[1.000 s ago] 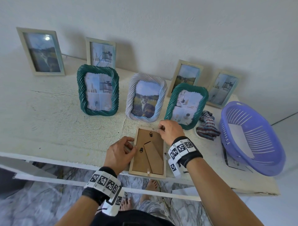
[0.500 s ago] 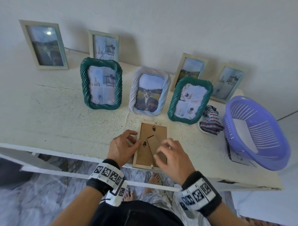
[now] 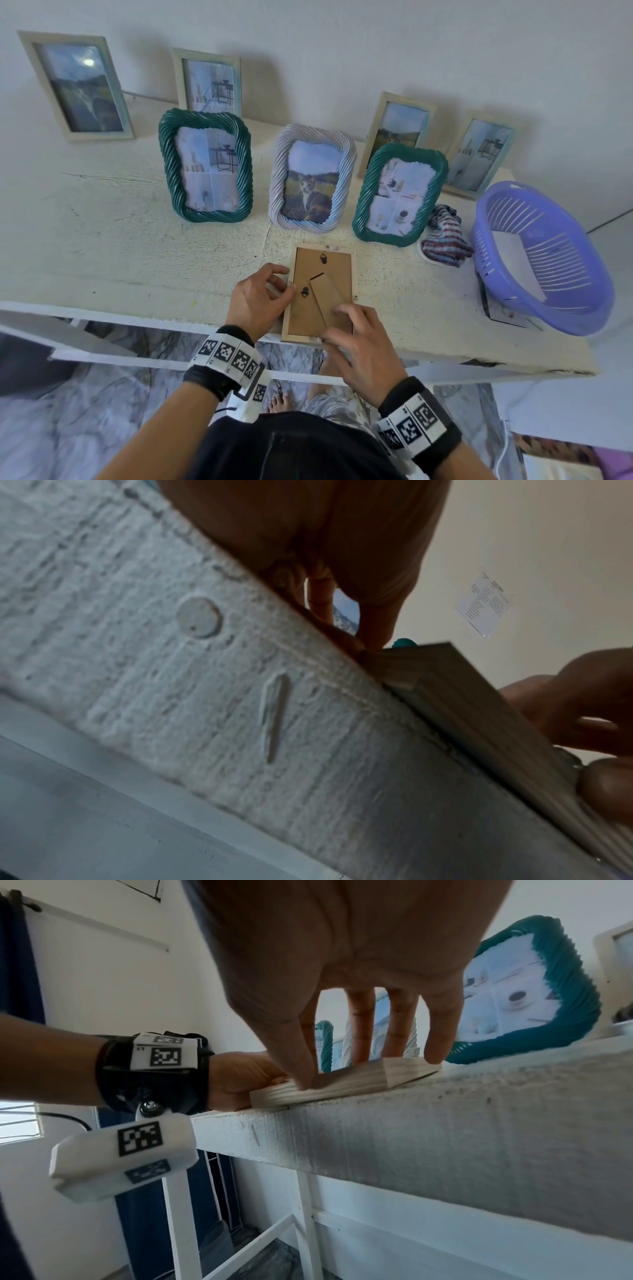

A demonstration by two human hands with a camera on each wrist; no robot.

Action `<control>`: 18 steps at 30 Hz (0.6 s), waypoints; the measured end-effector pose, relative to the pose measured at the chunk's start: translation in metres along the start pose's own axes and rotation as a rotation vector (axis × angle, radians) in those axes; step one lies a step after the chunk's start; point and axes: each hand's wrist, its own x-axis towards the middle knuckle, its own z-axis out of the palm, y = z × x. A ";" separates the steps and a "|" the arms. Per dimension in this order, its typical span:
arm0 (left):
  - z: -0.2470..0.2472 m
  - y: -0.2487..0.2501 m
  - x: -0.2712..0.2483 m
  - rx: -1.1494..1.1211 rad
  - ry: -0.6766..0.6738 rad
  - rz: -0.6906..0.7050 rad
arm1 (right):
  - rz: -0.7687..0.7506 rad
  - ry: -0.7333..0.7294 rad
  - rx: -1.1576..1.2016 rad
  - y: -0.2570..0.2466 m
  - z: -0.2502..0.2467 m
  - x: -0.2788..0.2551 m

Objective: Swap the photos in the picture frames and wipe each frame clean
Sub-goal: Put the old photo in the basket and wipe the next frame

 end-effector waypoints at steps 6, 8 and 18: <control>0.000 0.000 0.000 -0.015 -0.001 0.000 | -0.008 0.005 -0.023 -0.005 -0.001 0.002; -0.001 0.001 0.000 -0.012 0.002 0.000 | -0.010 -0.004 -0.022 -0.005 -0.001 0.003; -0.001 0.001 -0.001 -0.022 0.015 0.014 | 0.179 0.021 -0.165 -0.013 -0.017 0.033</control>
